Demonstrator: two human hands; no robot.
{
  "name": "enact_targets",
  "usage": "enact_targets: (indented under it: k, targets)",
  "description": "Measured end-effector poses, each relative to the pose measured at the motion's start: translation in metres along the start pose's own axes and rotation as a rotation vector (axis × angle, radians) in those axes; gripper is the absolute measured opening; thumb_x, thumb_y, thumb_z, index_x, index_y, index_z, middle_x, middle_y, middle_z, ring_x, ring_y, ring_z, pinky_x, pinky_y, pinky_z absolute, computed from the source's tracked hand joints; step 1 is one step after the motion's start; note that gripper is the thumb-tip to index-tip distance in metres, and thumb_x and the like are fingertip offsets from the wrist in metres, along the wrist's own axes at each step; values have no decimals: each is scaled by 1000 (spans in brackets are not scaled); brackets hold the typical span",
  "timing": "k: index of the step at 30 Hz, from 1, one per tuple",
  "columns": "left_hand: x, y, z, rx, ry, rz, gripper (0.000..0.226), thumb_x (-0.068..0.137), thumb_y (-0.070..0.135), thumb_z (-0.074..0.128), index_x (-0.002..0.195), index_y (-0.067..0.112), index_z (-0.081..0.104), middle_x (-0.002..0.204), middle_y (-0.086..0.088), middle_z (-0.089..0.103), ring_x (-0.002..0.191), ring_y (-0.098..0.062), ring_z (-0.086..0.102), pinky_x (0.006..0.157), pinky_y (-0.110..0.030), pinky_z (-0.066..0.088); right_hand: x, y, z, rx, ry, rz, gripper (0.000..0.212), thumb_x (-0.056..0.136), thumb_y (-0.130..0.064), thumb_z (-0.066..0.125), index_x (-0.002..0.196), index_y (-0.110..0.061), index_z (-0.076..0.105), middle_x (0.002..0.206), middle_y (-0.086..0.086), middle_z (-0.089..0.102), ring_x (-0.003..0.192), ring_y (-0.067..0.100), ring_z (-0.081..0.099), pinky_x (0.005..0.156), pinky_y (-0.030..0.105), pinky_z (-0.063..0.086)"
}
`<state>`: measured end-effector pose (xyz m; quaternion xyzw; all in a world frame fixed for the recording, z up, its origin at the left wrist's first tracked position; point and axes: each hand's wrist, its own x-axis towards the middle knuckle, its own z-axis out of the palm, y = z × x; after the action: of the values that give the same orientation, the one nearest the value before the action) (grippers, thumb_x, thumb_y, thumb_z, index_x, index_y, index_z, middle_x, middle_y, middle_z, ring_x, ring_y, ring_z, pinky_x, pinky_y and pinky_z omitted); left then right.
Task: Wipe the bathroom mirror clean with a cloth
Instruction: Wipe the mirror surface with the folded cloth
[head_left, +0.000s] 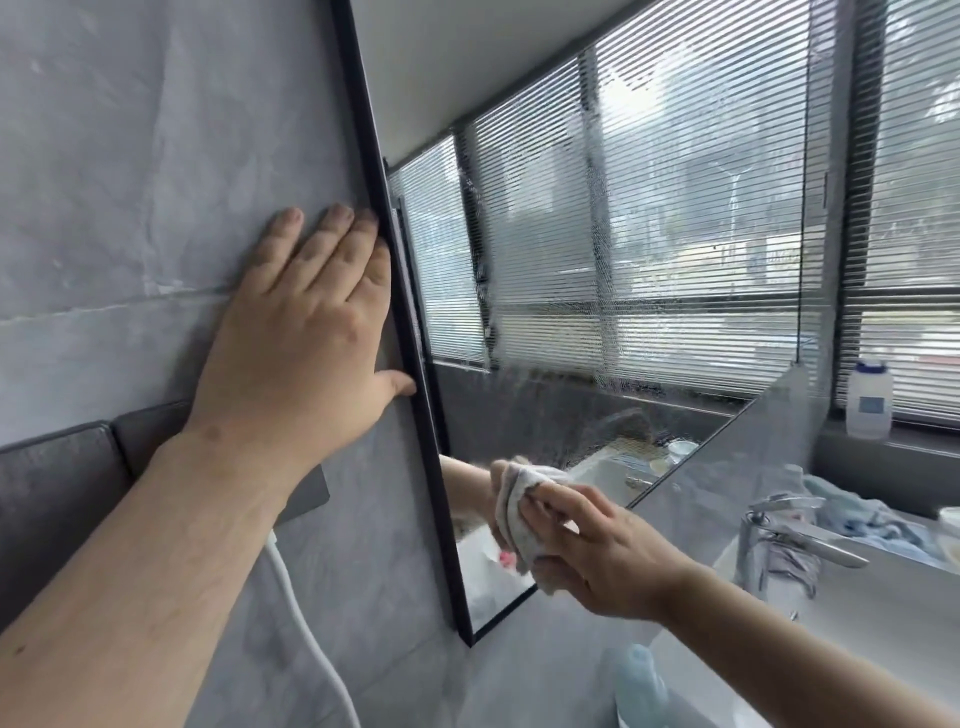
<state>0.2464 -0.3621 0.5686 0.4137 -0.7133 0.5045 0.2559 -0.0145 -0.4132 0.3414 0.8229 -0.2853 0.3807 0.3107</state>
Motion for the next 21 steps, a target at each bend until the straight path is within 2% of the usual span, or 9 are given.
enact_targets:
  k: [2, 3, 6, 8, 11, 13, 15, 18, 21]
  targets:
    - [0, 0, 0, -5, 3, -4, 109, 57, 50, 87, 137, -10, 45, 149, -25, 42, 142, -38, 36, 121, -53, 16, 4, 25, -4, -31, 39, 76, 47, 95, -25, 58, 138, -7, 50, 139, 10, 43, 113, 30, 51, 101, 33, 45]
    - [0, 0, 0, -7, 3, -5, 109, 56, 50, 87, 137, -10, 45, 149, -25, 42, 142, -38, 36, 121, -53, 16, 7, 39, -6, -50, 97, 179, 46, 95, -24, 56, 137, -8, 49, 138, 11, 46, 111, 32, 52, 96, 37, 47]
    - [0, 1, -1, -11, -4, -4, 109, 56, 49, 88, 137, -10, 45, 149, -25, 42, 142, -38, 36, 121, -53, 17, 16, 89, -13, -134, 303, 740, 44, 93, -21, 48, 133, -5, 56, 126, 18, 61, 108, 40, 56, 97, 44, 42]
    - [0, 1, -1, -8, -7, -1, 109, 56, 50, 88, 136, -10, 45, 149, -25, 43, 142, -38, 36, 120, -53, 17, 12, 115, -15, -111, 333, 1113, 38, 94, -24, 45, 125, -7, 60, 118, 19, 63, 110, 38, 54, 97, 43, 38]
    - [0, 1, -2, -8, -11, -2, 109, 56, 50, 88, 136, -11, 45, 148, -25, 43, 142, -38, 36, 120, -54, 18, 7, 114, -1, 72, 376, 1300, 37, 102, -34, 34, 116, -12, 61, 114, 15, 55, 112, 34, 49, 94, 39, 37]
    - [0, 2, -3, -8, -15, -3, 109, 56, 50, 87, 136, -10, 46, 148, -25, 43, 141, -38, 36, 120, -54, 18, 16, 93, 10, 115, 437, 1270, 47, 100, -44, 32, 123, -14, 60, 116, 12, 52, 115, 30, 46, 103, 42, 38]
    - [1, 2, -3, -2, -23, -1, 109, 56, 50, 87, 136, -10, 46, 148, -25, 43, 141, -38, 37, 120, -54, 19, 34, 66, 15, 112, 533, 1157, 55, 95, -45, 32, 126, -10, 60, 117, 13, 54, 115, 26, 44, 105, 41, 35]
    - [1, 2, -2, 0, -30, -2, 108, 54, 49, 88, 135, -10, 47, 148, -25, 44, 141, -38, 38, 120, -54, 19, 66, 26, 14, 90, 679, 889, 38, 93, -28, 46, 119, -4, 58, 111, 16, 60, 105, 24, 48, 96, 33, 38]
    - [0, 2, -3, -10, -30, -7, 108, 54, 49, 89, 135, -10, 48, 147, -25, 44, 140, -39, 38, 119, -54, 19, 89, -11, 15, 80, 716, 488, 24, 93, -19, 54, 114, -7, 51, 111, 15, 63, 102, 26, 56, 94, 33, 45]
